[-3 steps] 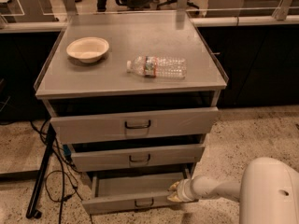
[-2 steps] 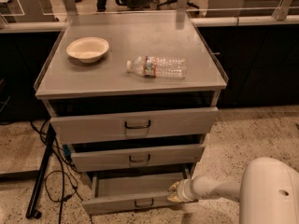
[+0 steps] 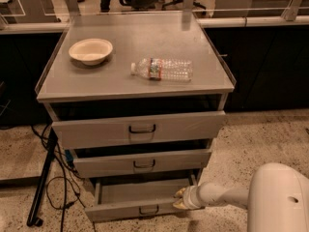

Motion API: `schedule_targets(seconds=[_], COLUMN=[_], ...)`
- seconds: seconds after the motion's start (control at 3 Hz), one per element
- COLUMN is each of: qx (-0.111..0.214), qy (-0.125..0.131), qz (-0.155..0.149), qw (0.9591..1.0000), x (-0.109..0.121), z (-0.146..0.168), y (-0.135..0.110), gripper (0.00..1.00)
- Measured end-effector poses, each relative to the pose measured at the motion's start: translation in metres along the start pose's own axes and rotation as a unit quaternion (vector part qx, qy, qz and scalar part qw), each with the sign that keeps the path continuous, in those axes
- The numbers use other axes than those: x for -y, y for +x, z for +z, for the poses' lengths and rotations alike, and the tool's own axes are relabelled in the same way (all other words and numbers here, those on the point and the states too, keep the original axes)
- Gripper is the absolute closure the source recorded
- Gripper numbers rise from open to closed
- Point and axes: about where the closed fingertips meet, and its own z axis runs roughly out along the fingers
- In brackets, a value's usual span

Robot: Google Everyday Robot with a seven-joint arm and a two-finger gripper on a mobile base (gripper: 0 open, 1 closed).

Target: Open bottom drawer

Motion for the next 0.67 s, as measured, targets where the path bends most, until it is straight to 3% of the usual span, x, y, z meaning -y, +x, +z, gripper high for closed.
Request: schedule_targets(seconds=[0.33, 0.67], qx=[0.000, 0.000], qy=[0.000, 0.000], qz=[0.000, 0.000], qw=[1.0000, 1.0000], x=[0.0000, -0.0001], z=[0.0000, 0.0000], y=[0.0000, 0.0001], gripper=[0.05, 0.16])
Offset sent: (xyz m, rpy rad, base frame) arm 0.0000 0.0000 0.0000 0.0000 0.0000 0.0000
